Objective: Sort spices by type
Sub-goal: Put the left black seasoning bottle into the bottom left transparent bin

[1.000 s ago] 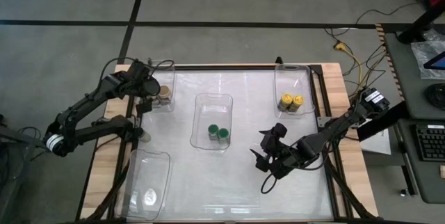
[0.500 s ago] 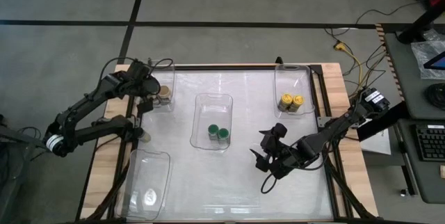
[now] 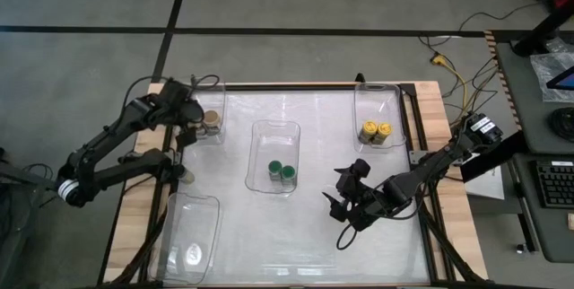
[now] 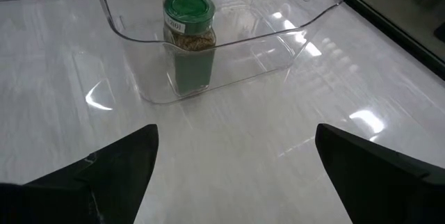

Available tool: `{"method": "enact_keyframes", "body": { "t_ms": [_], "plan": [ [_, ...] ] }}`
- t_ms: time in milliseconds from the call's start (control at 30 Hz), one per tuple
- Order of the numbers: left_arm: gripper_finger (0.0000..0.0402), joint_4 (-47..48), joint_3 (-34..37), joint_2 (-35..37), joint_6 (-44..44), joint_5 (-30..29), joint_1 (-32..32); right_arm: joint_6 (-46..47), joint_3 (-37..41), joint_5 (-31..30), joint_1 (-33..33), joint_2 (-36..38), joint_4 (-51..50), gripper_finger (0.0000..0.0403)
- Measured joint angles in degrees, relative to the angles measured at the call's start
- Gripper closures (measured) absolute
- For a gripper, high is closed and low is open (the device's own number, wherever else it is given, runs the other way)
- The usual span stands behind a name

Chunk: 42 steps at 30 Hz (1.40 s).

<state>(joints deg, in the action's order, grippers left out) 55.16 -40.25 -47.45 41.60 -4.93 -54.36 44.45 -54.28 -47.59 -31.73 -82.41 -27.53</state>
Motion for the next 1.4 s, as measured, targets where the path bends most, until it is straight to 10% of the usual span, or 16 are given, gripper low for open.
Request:
{"method": "enact_keyframes", "body": {
  "t_ms": [267,700,1400],
  "plan": [
    [0.0095,2.8,-5.0,4.9,-5.1,1.4,2.4,-0.4,-0.8,0.0,0.0,0.0,0.0,0.0024],
    [0.0095,11.1,-27.3,5.6,-31.2,24.4,9.8,-15.3,-4.3,0.0,5.3,0.0,13.2,0.0024],
    [0.0095,17.7,-9.8,7.2,-54.4,20.0,40.0,-19.0,-6.0,0.2,6.6,-0.2,18.0,0.0024]
  ]
}}
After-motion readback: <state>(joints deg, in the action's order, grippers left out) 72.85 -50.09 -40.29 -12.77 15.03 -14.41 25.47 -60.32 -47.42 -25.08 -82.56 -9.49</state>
